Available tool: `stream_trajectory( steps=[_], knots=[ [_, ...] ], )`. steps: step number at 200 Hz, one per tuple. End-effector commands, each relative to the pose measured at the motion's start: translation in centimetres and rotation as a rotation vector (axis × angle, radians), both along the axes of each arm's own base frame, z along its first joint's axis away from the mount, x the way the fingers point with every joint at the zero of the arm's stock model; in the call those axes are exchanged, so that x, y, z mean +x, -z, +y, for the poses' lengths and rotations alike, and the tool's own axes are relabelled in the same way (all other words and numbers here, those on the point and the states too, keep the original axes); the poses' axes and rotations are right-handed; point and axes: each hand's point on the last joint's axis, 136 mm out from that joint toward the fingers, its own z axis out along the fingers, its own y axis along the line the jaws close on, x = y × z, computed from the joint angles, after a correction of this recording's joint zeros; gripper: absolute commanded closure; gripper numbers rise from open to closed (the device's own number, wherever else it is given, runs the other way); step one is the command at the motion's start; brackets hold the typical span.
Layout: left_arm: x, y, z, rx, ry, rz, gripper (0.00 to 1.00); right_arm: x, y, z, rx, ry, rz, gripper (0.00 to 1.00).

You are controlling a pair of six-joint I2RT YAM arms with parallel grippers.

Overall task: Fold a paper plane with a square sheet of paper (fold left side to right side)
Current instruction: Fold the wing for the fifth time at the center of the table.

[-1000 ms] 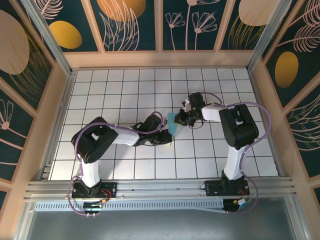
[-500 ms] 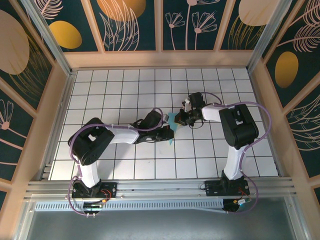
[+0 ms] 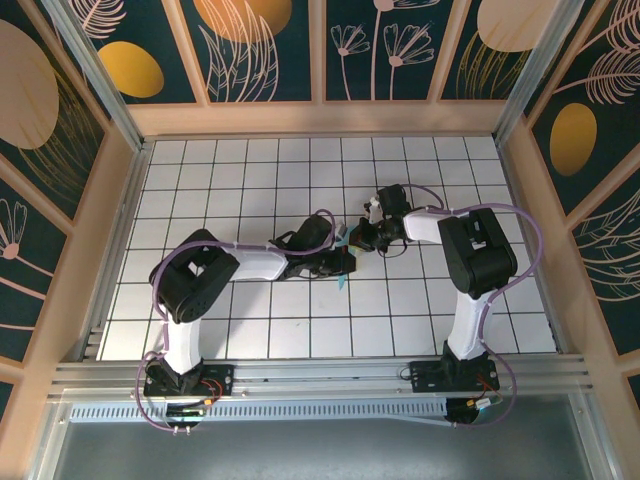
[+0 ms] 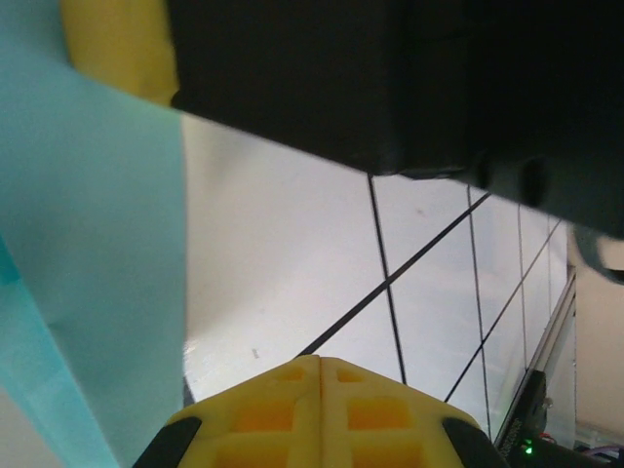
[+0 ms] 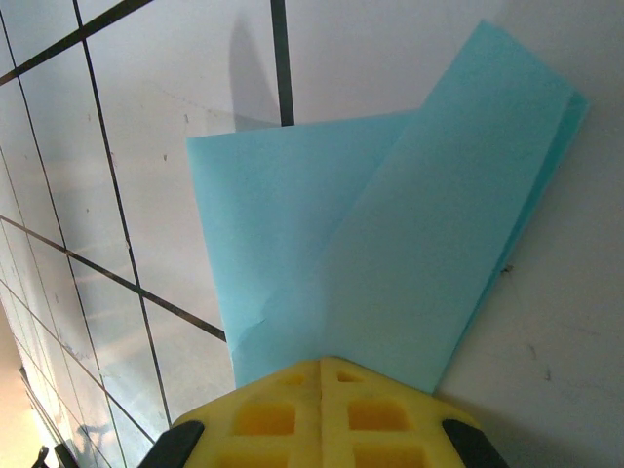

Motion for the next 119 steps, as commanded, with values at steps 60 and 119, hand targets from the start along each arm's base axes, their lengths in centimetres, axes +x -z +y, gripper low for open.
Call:
stream_trajectory(
  steps=[60, 119],
  knots=[
    [-2.4, 3.4, 1.4, 0.053, 0.047, 0.085, 1.0, -1.9, 4.4, -2.3, -0.137, 0.029, 0.096, 1.0],
    [-3.3, 4.1, 2.3, 0.084, 0.062, 0.099, 1.0, -1.9, 4.6, -2.6, -0.156, 0.027, 0.096, 1.0]
  ],
)
